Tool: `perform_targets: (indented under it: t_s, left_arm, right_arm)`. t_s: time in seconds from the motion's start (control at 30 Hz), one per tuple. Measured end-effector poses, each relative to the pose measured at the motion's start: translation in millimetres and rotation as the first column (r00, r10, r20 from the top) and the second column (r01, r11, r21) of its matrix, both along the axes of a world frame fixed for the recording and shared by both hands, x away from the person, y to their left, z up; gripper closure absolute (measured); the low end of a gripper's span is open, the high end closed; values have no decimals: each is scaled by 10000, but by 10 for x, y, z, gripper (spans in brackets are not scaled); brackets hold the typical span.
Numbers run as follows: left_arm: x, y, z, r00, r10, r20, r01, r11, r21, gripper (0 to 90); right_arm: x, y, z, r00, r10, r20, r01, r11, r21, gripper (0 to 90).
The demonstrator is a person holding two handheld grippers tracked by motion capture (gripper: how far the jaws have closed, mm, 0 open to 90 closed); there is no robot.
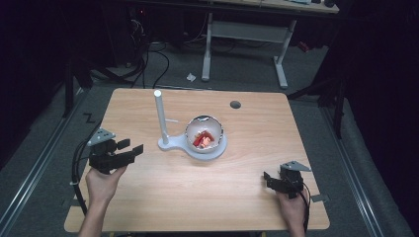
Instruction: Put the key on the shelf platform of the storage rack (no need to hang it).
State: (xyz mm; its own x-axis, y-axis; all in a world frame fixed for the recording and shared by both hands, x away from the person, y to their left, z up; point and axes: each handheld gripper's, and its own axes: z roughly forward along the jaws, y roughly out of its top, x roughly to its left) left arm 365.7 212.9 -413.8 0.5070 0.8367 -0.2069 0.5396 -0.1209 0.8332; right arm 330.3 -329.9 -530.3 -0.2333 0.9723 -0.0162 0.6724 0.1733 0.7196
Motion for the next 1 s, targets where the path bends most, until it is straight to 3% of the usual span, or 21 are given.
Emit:
perform_targets:
  t_s: [1.0]
  left_arm:
    - [-123, 61, -268, 9988, 242, -434, -246, 9997, -81, 396]
  right_arm:
    - [-2, 1, 0, 10000, 20, 7, -20, 10000, -8, 276]
